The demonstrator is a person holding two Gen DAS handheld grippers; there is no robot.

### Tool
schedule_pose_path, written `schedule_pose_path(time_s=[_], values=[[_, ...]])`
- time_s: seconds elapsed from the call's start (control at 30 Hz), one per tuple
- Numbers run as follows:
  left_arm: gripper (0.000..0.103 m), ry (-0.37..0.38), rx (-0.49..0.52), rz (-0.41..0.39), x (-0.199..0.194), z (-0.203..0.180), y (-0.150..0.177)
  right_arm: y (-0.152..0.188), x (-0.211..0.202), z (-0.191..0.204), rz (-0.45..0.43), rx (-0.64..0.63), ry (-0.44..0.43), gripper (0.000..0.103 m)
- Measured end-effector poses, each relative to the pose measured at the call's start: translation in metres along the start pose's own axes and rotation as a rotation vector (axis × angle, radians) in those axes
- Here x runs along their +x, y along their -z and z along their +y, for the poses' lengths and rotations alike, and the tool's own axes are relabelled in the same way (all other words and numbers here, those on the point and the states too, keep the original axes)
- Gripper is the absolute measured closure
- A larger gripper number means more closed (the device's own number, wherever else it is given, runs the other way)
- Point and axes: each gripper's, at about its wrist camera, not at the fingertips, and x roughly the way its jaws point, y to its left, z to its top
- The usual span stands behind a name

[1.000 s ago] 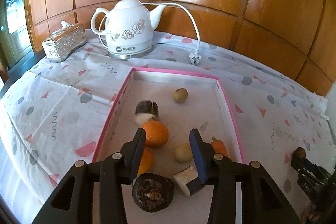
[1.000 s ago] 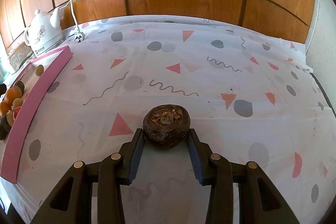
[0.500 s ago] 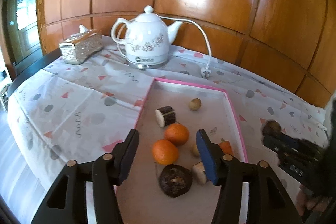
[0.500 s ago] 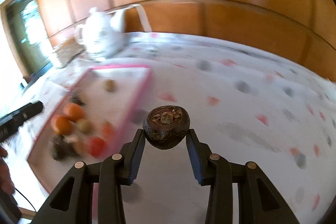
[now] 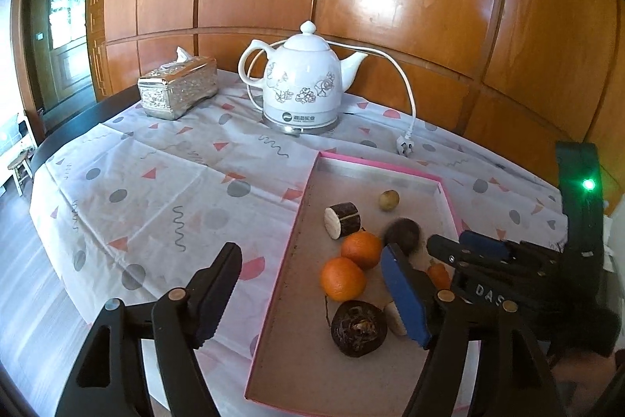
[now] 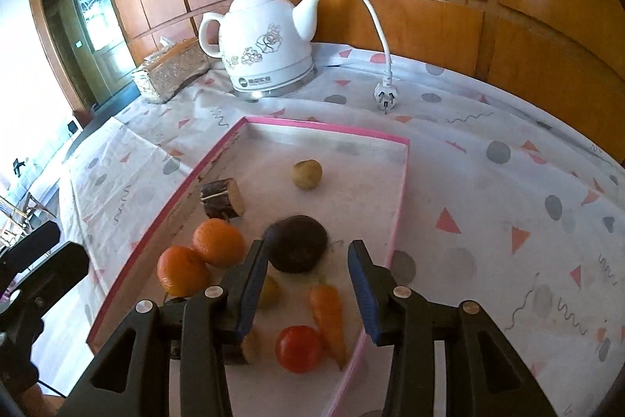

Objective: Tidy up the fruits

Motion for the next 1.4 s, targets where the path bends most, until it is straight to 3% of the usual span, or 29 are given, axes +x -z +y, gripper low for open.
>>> schedule_pose_path(time_s=[0.4, 0.67, 1.4], values=[[0.011, -0.007, 0.014, -0.022, -0.011, -0.006, 0.004, 0.025, -0.038, 0.000, -0.072, 0.026, 0.059, 0.059], [0.001, -0.010, 0.039, -0.028, -0.018, -0.015, 0.009, 0.045, -0.049, -0.002, -0.075, 0.045, 0.080, 0.059], [0.000, -0.038, 0.066, -0.016, -0.027, -0.027, 0.018, 0.064, -0.070, 0.001, -0.115, 0.052, 0.098, 0.059]])
